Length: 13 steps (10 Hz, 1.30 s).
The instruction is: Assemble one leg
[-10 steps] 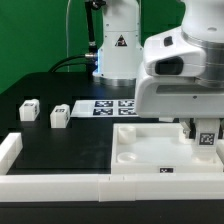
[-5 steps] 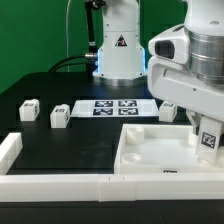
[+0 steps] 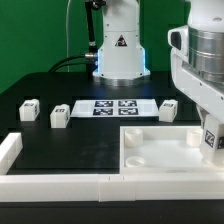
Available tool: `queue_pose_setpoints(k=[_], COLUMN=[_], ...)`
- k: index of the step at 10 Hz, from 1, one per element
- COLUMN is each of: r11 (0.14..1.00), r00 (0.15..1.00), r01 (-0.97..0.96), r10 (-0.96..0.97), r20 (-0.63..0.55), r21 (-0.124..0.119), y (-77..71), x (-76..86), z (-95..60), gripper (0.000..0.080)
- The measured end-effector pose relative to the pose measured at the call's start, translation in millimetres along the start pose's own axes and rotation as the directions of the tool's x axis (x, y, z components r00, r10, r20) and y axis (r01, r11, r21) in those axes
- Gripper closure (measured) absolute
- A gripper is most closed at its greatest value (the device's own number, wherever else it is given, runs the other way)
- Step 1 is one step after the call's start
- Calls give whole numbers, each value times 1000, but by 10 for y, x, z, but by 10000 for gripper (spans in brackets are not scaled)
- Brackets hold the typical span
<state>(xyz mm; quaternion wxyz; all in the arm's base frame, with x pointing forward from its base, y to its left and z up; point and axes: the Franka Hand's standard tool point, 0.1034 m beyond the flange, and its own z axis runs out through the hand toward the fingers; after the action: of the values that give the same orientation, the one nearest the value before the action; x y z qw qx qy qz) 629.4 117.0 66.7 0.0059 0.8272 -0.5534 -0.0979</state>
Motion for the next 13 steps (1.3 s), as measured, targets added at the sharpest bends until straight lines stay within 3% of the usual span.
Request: queue_pose_setpoints(k=[1, 2, 4, 6, 8, 10, 12, 13], r11=[1000, 999, 945, 785, 623, 405, 256, 252], r00=[1000, 999, 945, 785, 623, 404, 254, 251], r01=[9, 47, 328, 620, 782, 914, 966, 967], r10=[-9, -47, -328, -620, -781, -914, -966, -967], r20=[0, 0, -1, -11, -36, -46, -39, -39], r21=[0, -1, 0, 3, 7, -16, -32, -32], y=[1, 3, 7, 19, 30, 73, 86, 85], x=[-1, 3, 24, 28, 78, 91, 110, 112], z=[2, 3, -7, -20, -15, -18, -17, -14], gripper=[287, 181, 154, 151, 150, 150, 150, 150])
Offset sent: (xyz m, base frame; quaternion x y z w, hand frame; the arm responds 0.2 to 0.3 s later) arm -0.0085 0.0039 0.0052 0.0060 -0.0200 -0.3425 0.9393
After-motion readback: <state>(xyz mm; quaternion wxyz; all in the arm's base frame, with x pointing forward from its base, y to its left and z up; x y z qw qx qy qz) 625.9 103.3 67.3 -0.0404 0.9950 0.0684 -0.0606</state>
